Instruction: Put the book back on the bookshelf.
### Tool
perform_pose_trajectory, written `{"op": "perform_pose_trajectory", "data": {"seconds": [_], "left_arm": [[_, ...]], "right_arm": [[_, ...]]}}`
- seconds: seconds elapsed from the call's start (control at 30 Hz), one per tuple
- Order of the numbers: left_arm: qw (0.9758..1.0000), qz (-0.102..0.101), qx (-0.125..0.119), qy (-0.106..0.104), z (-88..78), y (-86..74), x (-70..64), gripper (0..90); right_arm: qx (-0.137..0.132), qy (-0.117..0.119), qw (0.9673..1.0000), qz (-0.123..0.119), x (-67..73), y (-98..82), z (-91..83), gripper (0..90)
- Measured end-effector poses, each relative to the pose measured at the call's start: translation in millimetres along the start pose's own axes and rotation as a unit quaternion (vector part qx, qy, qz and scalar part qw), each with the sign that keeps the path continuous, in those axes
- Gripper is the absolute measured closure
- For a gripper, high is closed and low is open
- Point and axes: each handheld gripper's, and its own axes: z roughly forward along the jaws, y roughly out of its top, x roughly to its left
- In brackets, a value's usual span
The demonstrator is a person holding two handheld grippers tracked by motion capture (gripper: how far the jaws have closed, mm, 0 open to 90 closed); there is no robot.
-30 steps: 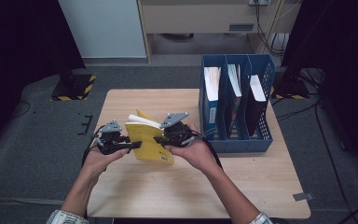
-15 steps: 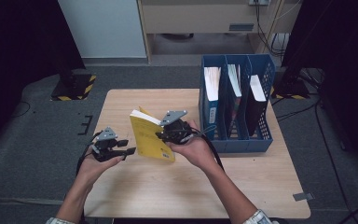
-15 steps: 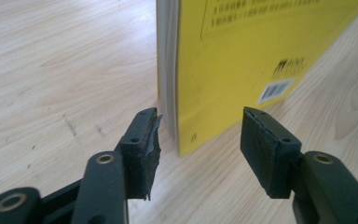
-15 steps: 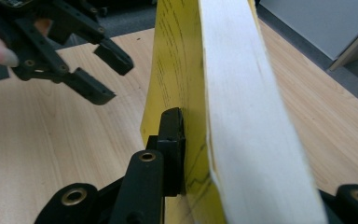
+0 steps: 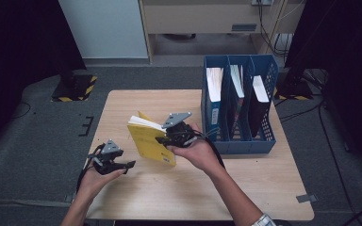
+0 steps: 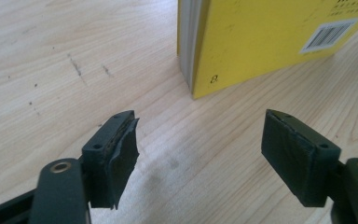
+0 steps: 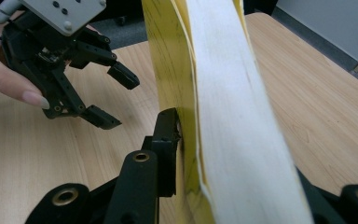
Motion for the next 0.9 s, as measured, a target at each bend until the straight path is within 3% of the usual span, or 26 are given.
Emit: {"op": "perform_pose_trajectory", "data": {"seconds": [0.23, 0.43, 0.6, 0.9], "left_arm": [[0.9999, -0.007, 0.016, 0.001, 5.7, -6.4, 0.8, 16.8], [0.9999, -0.010, 0.012, -0.003, 5.4, -8.9, 1.8, 13.6], [0.9998, -0.014, 0.008, -0.012, 5.1, -10.5, 4.1, 9.0], [0.9997, -0.019, 0.013, -0.010, 5.6, -13.9, 8.1, 8.8]], "right_arm": [[-0.004, 0.011, 0.9999, 0.004, 0.3, 4.7, 1.0, 67.0], [0.004, 0.021, 0.9998, 0.005, -0.7, 8.6, 3.7, 65.9], [0.004, 0.021, 0.9997, 0.013, -1.4, 9.6, 6.7, 70.1], [0.009, 0.019, 0.9995, 0.022, -6.2, 10.5, 6.8, 74.6]]}}
